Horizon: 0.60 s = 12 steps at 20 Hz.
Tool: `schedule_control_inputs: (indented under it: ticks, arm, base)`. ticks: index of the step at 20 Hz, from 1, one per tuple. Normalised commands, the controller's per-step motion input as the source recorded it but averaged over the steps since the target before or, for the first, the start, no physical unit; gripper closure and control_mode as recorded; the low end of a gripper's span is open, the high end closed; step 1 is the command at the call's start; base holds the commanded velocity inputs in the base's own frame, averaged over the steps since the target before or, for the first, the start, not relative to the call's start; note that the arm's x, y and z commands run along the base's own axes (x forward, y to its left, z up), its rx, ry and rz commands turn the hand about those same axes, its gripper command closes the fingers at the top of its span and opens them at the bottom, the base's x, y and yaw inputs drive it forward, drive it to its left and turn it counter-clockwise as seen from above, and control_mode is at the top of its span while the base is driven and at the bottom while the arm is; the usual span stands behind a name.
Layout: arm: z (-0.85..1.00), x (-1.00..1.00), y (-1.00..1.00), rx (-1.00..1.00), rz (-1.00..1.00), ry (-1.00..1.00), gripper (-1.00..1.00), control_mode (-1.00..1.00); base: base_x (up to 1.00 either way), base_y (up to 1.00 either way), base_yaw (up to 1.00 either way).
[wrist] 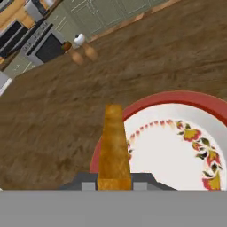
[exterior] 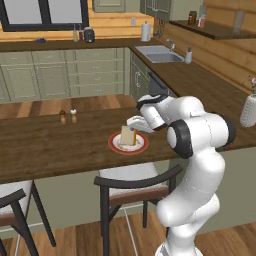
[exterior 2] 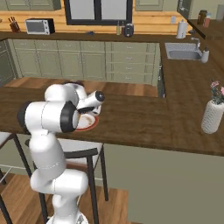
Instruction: Start the toaster. Once the lever pops up, take the bread to the plate on the dining counter.
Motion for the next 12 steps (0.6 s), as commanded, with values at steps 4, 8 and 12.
schedule_control_inputs:
  ticks: [4,8,12]
  arm:
    - [-0.4,0.29,0.22,0.1,0.1,0.0,1.0,-1.0]
    - [-0.3,0.18,0.16,0.08,0.04,0.0,1.0,-1.0]
    - [-0.18,-0.19,0.1,0.01,0.0,-0.04,1.0,-1.0]
  base:
    - [0.0,0.0,0.0]
    - [0.0,0.0,0.0]
    - [0.0,0.0,0.0]
